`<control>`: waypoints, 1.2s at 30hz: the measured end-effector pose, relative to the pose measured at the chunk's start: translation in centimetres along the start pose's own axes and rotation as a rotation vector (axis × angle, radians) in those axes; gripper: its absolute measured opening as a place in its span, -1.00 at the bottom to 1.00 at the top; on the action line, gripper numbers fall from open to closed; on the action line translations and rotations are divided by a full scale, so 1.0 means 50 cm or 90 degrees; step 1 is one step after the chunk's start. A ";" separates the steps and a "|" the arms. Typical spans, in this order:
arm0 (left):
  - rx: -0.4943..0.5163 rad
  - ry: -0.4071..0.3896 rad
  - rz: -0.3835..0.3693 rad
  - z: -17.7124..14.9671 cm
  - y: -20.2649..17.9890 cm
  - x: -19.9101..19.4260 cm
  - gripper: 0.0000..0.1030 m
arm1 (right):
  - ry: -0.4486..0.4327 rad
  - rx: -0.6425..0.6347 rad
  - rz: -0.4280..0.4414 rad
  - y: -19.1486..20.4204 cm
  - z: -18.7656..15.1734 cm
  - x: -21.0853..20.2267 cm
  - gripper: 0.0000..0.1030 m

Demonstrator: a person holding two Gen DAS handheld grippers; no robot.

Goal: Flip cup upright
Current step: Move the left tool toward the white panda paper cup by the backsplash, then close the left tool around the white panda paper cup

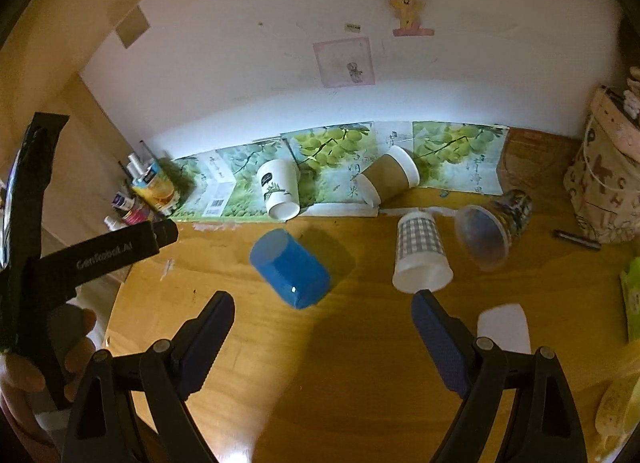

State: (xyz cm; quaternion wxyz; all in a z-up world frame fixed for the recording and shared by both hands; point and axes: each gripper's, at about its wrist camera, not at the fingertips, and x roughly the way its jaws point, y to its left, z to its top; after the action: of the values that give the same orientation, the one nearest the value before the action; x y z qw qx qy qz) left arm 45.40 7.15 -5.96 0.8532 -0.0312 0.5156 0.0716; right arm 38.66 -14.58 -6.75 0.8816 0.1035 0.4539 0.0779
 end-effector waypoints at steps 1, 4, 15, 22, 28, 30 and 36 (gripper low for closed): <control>0.000 0.010 -0.005 0.011 -0.001 0.012 0.99 | 0.002 0.000 -0.002 -0.001 0.006 0.013 0.76; -0.004 0.029 -0.021 0.041 -0.008 0.046 0.99 | 0.001 0.000 -0.004 -0.003 0.019 0.043 0.76; 0.017 0.051 -0.017 0.155 -0.046 0.171 0.99 | -0.031 0.013 0.000 -0.017 0.041 0.125 0.76; 0.003 0.091 -0.009 0.200 -0.053 0.276 0.99 | -0.028 0.023 0.001 -0.029 0.044 0.167 0.76; -0.021 0.130 -0.021 0.217 -0.053 0.348 0.98 | -0.028 0.022 -0.015 -0.039 0.044 0.193 0.76; -0.024 0.135 -0.024 0.221 -0.054 0.364 0.98 | -0.029 0.026 -0.018 -0.045 0.043 0.201 0.76; -0.015 0.130 0.004 0.228 -0.065 0.400 0.98 | -0.034 0.038 -0.025 -0.057 0.043 0.218 0.76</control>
State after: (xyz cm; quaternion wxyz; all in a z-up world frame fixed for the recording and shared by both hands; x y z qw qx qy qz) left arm 65.05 7.17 -18.38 0.7955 -0.0470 0.5993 0.0766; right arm 46.82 -15.04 -14.82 0.8912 0.1228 0.4344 0.0444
